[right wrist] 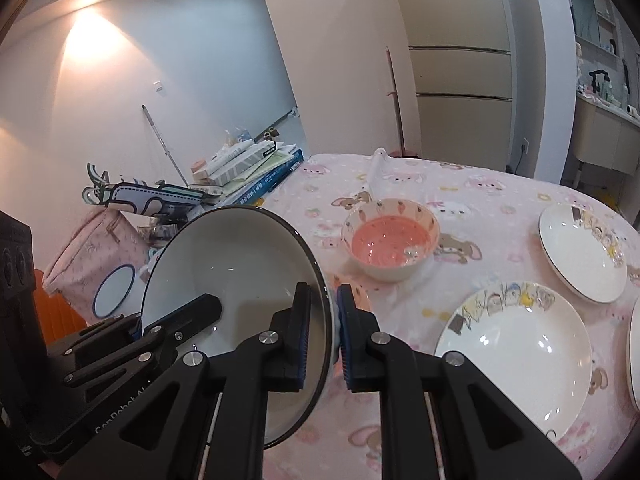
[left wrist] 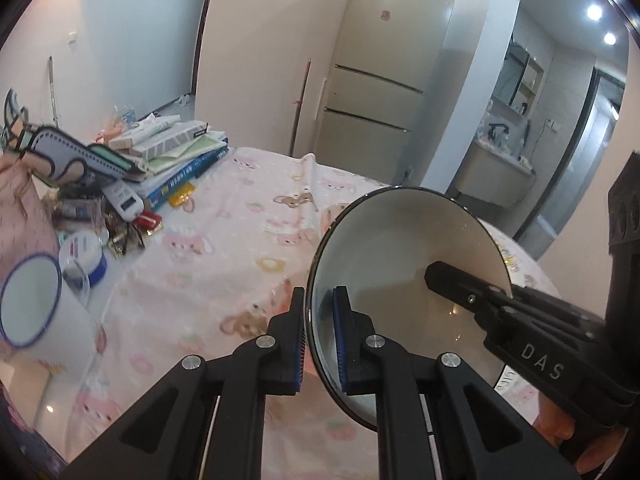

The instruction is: Organize plates and bowls

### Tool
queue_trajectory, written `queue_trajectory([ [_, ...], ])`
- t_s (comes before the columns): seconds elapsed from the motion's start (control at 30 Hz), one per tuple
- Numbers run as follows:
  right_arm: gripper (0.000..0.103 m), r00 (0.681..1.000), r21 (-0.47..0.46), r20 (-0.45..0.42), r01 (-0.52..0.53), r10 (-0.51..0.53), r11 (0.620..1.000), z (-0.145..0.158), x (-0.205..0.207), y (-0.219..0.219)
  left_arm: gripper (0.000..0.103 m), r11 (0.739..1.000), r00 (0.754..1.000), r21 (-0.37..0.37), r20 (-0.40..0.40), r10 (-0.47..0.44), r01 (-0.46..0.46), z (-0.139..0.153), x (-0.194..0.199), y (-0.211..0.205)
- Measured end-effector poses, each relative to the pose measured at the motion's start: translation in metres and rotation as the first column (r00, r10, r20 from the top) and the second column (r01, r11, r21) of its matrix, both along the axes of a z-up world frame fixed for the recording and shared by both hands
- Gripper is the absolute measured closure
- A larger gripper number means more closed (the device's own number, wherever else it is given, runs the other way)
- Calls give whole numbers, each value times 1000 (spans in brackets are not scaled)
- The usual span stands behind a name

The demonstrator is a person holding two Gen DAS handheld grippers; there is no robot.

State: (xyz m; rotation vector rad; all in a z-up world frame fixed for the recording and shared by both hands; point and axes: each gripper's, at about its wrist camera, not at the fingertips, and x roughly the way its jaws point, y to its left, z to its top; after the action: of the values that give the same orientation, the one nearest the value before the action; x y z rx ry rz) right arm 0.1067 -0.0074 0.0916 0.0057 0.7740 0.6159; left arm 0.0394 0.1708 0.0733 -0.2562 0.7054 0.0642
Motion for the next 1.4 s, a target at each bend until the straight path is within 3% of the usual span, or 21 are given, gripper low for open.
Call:
queue_trajectory([
  [0.1,90,997,18,-73,-6,7,1000,-12,20,7,89,999,999,46,-50,8,-5,-9,17,4],
  [0.2,90,992,5,-129,-2,2,1000,-28,34,13,89,1000,995,19,-101,-2,4,-26,30,10],
  [0.3,90,989,-9,-147,3,-4,1000,-41,41,17,88,1000,991,5,-134,-3,4,-40,39,15],
  [0.47,89,983,-31,-182,-17,11,999,-61,49,29,88,998,987,52,-161,27,-19,-55,48,18],
  [0.6,89,982,-43,-188,-17,8,999,-72,51,31,88,999,981,32,-194,18,-12,-68,54,21],
  [0.87,89,995,-90,-102,6,-16,996,-76,51,33,87,997,981,73,-193,25,-11,-81,64,13],
  [1.03,89,1000,-140,-20,14,-17,990,-80,46,37,87,999,980,50,-197,18,-9,-88,69,15],
  [1.4,89,1000,-170,26,21,-17,985,-78,41,33,87,995,984,95,-174,23,-6,-87,62,10],
])
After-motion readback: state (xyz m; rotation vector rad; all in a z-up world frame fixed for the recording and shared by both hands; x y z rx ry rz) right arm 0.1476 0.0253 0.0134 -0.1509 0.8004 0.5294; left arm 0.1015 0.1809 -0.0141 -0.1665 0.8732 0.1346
